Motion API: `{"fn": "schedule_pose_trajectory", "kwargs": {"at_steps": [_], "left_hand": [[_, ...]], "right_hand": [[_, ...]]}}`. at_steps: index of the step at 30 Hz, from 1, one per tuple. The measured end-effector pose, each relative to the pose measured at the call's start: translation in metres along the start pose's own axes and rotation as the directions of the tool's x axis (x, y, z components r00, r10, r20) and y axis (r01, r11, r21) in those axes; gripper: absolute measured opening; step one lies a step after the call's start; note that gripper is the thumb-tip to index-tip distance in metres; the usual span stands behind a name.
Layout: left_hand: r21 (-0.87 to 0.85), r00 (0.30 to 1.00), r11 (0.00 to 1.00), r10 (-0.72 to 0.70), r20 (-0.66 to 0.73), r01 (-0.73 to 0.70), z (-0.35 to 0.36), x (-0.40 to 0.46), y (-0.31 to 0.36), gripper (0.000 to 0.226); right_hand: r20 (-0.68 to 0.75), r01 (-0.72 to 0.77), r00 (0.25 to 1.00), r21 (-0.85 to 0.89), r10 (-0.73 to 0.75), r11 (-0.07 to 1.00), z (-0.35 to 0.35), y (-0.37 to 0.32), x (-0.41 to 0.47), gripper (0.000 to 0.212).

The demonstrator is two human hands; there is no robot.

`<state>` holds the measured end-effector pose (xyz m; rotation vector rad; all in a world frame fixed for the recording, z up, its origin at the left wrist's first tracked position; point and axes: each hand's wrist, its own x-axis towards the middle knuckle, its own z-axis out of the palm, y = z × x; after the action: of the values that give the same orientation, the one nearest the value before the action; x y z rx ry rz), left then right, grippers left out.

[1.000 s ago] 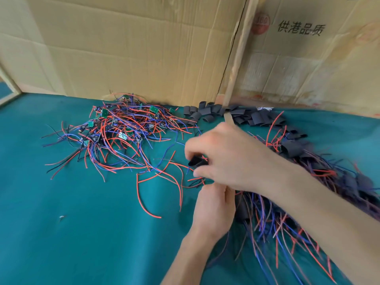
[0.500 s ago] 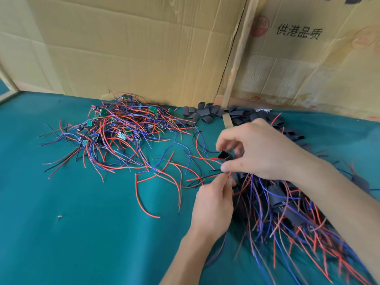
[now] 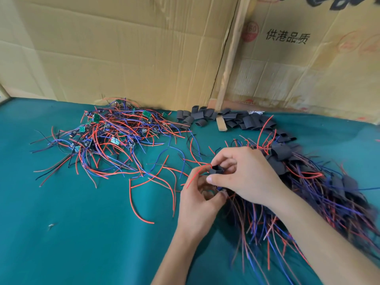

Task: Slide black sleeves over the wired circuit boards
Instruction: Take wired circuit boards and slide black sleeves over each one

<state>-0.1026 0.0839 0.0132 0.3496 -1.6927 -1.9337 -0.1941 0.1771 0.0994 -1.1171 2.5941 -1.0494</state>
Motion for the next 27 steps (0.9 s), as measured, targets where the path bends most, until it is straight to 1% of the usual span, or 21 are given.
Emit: {"fn": "schedule_pose_trajectory", "kwargs": {"at_steps": [4,6,10,14,16,19,22,25,27], "left_hand": [[-0.049,0.999,0.999,0.013,-0.033,-0.014,0.000,0.002,-0.002,0.048],[-0.136,0.998,0.991,-0.019,-0.057,0.011,0.000,0.002,-0.001,0.049],[-0.222,0.996,0.975,-0.041,-0.076,0.023,-0.002,0.001,0.001,0.053],[-0.371,0.986,0.924,-0.137,-0.099,0.092,-0.002,0.003,0.002,0.051],[-0.395,0.978,0.910,-0.178,-0.107,0.123,-0.002,0.004,0.000,0.046],[-0.427,0.978,0.893,-0.194,-0.081,0.142,-0.004,0.006,0.001,0.039],[-0.421,0.983,0.896,-0.177,-0.053,0.139,-0.005,0.005,0.002,0.019],[-0.404,0.985,0.904,-0.168,-0.040,0.138,-0.005,0.005,0.001,0.019],[-0.381,0.986,0.915,-0.161,-0.039,0.134,-0.006,0.005,0.000,0.023]], "right_hand": [[-0.042,-0.026,0.999,-0.043,0.024,0.999,0.003,-0.003,0.000,0.023],[-0.032,-0.011,0.999,-0.049,0.010,0.999,0.003,-0.005,0.001,0.022],[-0.035,-0.001,0.999,-0.005,0.000,1.000,0.002,-0.005,0.002,0.022],[-0.044,-0.009,0.999,0.012,0.010,1.000,-0.001,-0.005,0.005,0.023],[-0.065,0.005,0.998,0.000,-0.005,1.000,-0.003,-0.005,0.008,0.022],[-0.088,-0.010,0.996,0.025,0.013,1.000,-0.006,-0.005,0.011,0.022],[-0.082,-0.037,0.996,0.096,0.045,0.995,-0.006,-0.003,0.013,0.024],[-0.090,-0.059,0.993,0.195,0.078,0.979,-0.004,-0.001,0.013,0.022],[-0.091,-0.072,0.992,0.191,0.091,0.979,-0.003,0.001,0.013,0.023]]}}
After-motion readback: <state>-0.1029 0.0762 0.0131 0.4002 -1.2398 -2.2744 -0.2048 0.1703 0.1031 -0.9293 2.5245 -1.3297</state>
